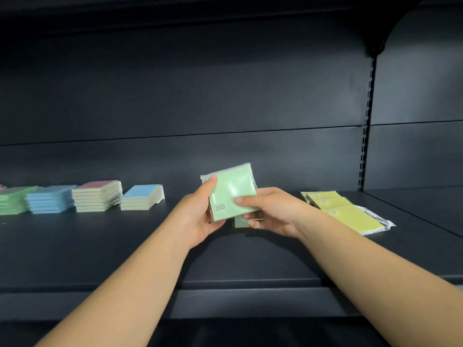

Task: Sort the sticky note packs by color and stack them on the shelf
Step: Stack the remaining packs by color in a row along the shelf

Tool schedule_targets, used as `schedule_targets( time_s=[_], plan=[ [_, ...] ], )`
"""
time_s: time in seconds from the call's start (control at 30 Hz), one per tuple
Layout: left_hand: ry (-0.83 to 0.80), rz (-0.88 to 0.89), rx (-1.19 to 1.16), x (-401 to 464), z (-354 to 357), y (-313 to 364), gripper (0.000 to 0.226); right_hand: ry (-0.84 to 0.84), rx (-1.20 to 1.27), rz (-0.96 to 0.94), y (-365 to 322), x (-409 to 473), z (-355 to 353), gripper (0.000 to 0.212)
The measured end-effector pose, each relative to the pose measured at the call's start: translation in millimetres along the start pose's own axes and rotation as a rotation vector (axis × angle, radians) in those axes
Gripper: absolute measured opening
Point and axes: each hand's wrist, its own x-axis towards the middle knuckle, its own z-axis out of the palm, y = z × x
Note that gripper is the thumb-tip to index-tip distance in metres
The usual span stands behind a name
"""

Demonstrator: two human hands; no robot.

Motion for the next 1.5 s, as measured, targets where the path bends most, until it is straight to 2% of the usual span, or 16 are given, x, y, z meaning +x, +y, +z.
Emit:
schedule_targets(
  time_s=[0.1,0.2,0.27,0.33,0.4,0.5,0.57,0.63,0.83,0.93,1.0,1.13,1.43,1.5],
  plan=[
    [-0.058,0.012,-0.054,6,1,3,0.03,0.004,-0.087,0.037,-1,5,1,0.009],
    [0.005,0.104,-0.013,17,-1,9,0.015,0.043,-0.111,0.079,-3,9,-5,0.014],
    [0.073,0.157,0.019,27,-8,12,0.012,0.182,-0.17,0.08,-5,16,-18,0.023],
    [0.148,0.165,0.052,36,-17,11,0.014,0.378,-0.359,0.093,0,26,-31,0.03],
    [0.183,0.139,0.052,43,-27,5,0.009,0.494,-0.546,0.137,8,35,-40,0.037],
    [0.182,0.072,0.05,50,-37,1,0.01,0.467,-0.791,0.314,21,49,-40,0.069],
    [0.191,0.051,0.051,55,-42,0,0.01,0.446,-0.872,0.376,27,55,-37,0.081],
    [0.203,0.034,0.067,57,-44,-1,0.01,0.431,-0.818,0.362,27,55,-40,0.077],
    [0.16,-0.029,0.116,54,-42,-8,0.013,0.498,-0.619,0.257,22,42,-59,0.035],
    [0.127,-0.031,0.114,51,-40,-9,0.012,0.454,-0.095,0.093,23,41,-59,0.013],
    [0.117,-0.05,0.123,48,-38,-8,0.017,0.37,0.171,-0.009,21,38,-54,0.019],
    [0.056,-0.144,0.121,45,-36,-6,0.05,0.25,0.284,-0.091,17,36,-40,0.022],
    [0.022,-0.12,0.132,46,-38,-4,0.054,0.191,0.474,-0.232,10,38,-28,0.034],
    [-0.036,-0.129,0.15,44,-37,-4,0.051,0.186,0.427,-0.219,12,38,-26,0.036]
  ],
)
